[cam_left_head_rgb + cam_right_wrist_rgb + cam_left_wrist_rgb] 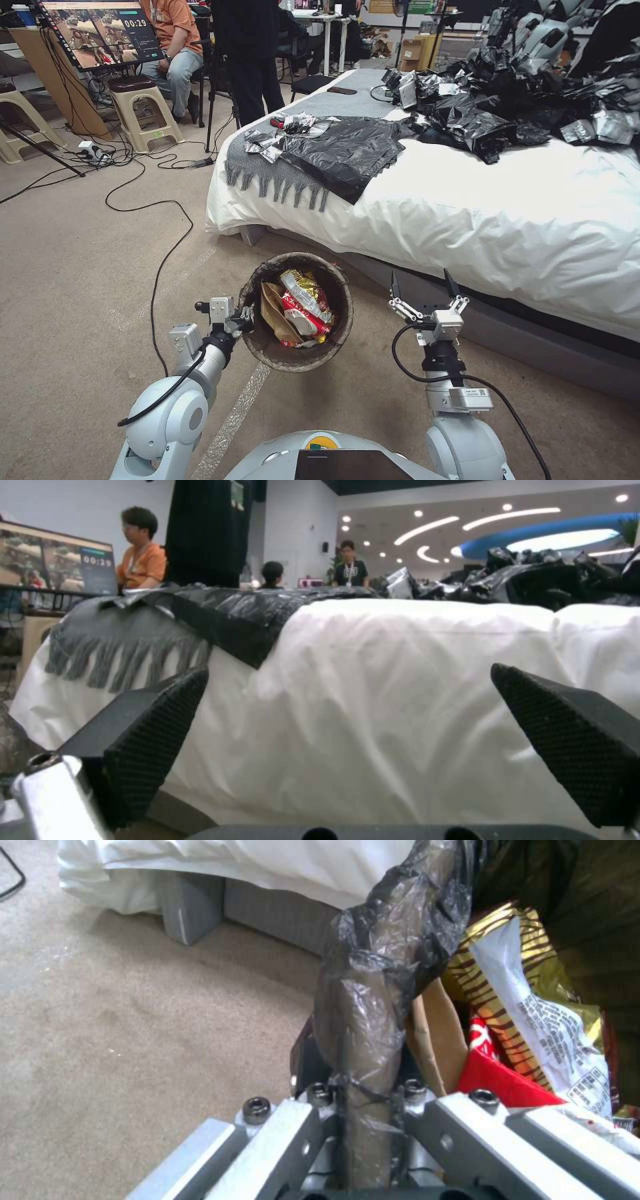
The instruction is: Pick up the trash bin, then pick up the garbage from the floor and place it into the trash bin.
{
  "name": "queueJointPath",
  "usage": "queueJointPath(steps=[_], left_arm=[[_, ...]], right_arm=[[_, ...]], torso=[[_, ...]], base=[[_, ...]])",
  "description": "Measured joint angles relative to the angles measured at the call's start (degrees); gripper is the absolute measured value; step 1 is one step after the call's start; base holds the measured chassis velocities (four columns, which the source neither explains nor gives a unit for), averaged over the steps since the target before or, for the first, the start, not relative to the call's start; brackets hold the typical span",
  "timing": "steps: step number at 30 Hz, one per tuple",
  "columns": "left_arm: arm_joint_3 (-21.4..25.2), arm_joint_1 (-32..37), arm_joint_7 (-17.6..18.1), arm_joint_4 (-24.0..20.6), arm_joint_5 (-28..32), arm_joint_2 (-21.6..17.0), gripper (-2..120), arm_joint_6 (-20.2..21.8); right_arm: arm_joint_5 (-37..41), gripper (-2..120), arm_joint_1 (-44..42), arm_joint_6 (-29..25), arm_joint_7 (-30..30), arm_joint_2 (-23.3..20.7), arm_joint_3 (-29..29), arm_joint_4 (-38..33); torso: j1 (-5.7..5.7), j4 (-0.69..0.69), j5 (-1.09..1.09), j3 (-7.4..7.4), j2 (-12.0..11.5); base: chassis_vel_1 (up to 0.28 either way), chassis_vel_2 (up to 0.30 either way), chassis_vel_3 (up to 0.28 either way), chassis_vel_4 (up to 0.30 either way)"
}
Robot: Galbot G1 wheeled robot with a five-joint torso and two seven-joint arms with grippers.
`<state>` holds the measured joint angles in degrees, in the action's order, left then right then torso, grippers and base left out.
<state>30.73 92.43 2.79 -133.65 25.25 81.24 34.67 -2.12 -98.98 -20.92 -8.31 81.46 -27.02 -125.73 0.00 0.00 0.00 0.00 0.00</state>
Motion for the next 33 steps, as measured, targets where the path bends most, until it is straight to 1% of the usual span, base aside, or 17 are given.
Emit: queueJointPath(steps=[22,33], left_arm=[[0.2,-0.1,-0.8,-0.5,0.4,0.1,0,-0.1],[0.3,-0.1,-1.1,-0.8,0.4,0.1,0,0.0]], right_arm=[[2.0,100,1.8,1.0,0.2,-0.4,-0.8,-0.1],[2.2,100,2.0,1.1,0.5,-0.4,-1.2,-0.3]], torso=[[0.0,0.0,0.0,0.0,0.0],[0.0,0.0,0.0,0.0,0.0]], base=[[0.0,0.0,0.0,0.0],[0.06,0.049,0.054,0.067]])
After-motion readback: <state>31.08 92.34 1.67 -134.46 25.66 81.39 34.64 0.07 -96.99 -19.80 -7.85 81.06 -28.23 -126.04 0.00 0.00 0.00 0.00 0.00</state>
